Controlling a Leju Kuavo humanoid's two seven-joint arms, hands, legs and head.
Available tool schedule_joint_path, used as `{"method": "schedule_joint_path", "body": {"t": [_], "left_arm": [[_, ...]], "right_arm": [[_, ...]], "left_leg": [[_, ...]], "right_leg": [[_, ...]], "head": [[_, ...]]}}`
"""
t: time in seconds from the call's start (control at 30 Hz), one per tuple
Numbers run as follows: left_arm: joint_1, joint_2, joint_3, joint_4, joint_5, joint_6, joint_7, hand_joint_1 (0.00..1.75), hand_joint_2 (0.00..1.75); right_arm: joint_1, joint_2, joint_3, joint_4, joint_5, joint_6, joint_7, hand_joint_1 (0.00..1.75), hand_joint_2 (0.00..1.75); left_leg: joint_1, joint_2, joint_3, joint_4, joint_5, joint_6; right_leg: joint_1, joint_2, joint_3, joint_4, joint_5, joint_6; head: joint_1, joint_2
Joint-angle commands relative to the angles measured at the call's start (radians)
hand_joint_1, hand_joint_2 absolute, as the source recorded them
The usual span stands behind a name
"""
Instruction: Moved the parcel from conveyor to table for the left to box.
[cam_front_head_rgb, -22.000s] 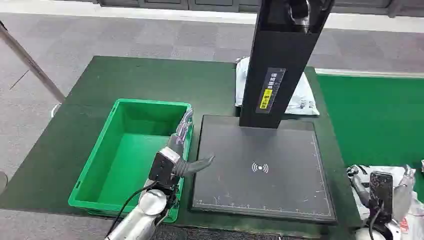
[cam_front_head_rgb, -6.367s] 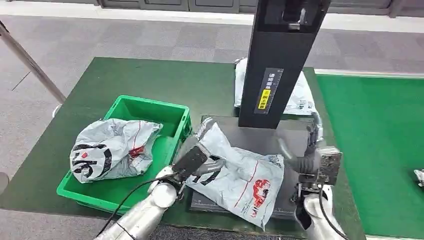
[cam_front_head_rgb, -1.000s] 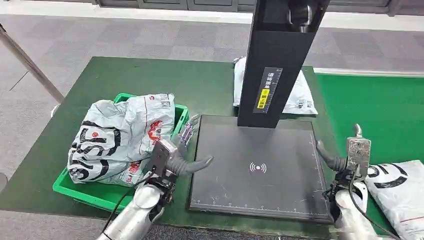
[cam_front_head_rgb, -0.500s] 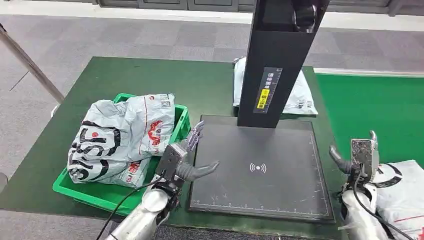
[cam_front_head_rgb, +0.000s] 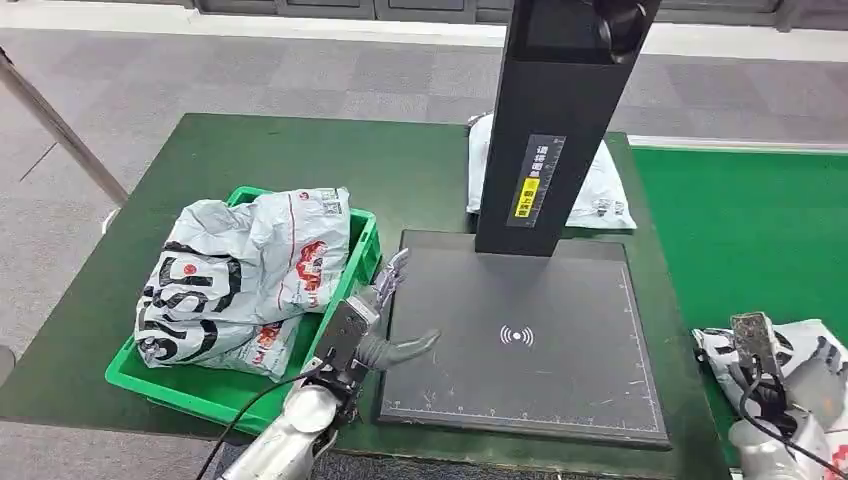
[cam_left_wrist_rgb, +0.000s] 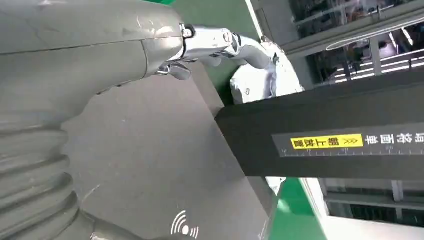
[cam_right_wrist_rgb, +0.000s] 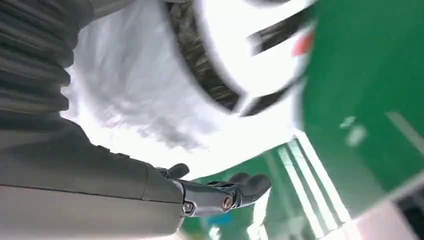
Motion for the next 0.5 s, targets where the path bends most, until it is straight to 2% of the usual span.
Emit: {"method": "schedule_joint_path", "body": {"t": [0.03, 0.17, 0.23, 0.5], "left_arm": [[0.004, 0.029, 0.046, -0.001, -0.017, -0.015, 0.014, 0.00, 1.75], [-0.004, 0.032, 0.044, 0.002, -0.020, -0.031, 0.016, 0.00, 1.75], [-0.010, 0.032, 0.041, 0.004, -0.020, -0.039, 0.017, 0.00, 1.75], [-0.013, 0.031, 0.041, 0.004, -0.020, -0.039, 0.020, 0.00, 1.75]], "right_arm": [[0.008, -0.014, -0.140, 0.136, 0.178, 0.118, 0.148, 0.00, 1.75], [0.041, -0.022, -0.167, 0.123, 0.299, 0.260, 0.254, 0.00, 1.75], [0.051, -0.023, -0.192, 0.123, 0.322, 0.337, 0.269, 0.00, 1.75], [0.050, -0.023, -0.201, 0.122, 0.332, 0.350, 0.268, 0.00, 1.75]], "left_leg": [[0.001, 0.000, 0.003, -0.003, 0.000, -0.001], [0.001, 0.000, 0.004, -0.003, 0.000, -0.001], [0.001, -0.003, 0.002, -0.001, 0.000, 0.000], [0.002, -0.007, 0.004, 0.000, 0.000, 0.002]], "right_leg": [[0.001, -0.002, 0.004, -0.003, 0.000, -0.001], [0.001, -0.002, 0.005, -0.004, 0.000, -0.001], [0.001, -0.003, 0.003, -0.002, -0.001, 0.000], [0.002, -0.006, 0.009, -0.004, -0.002, 0.003]], "head": [[0.000, 0.000], [0.000, 0.000], [0.000, 0.000], [0.000, 0.000]]}}
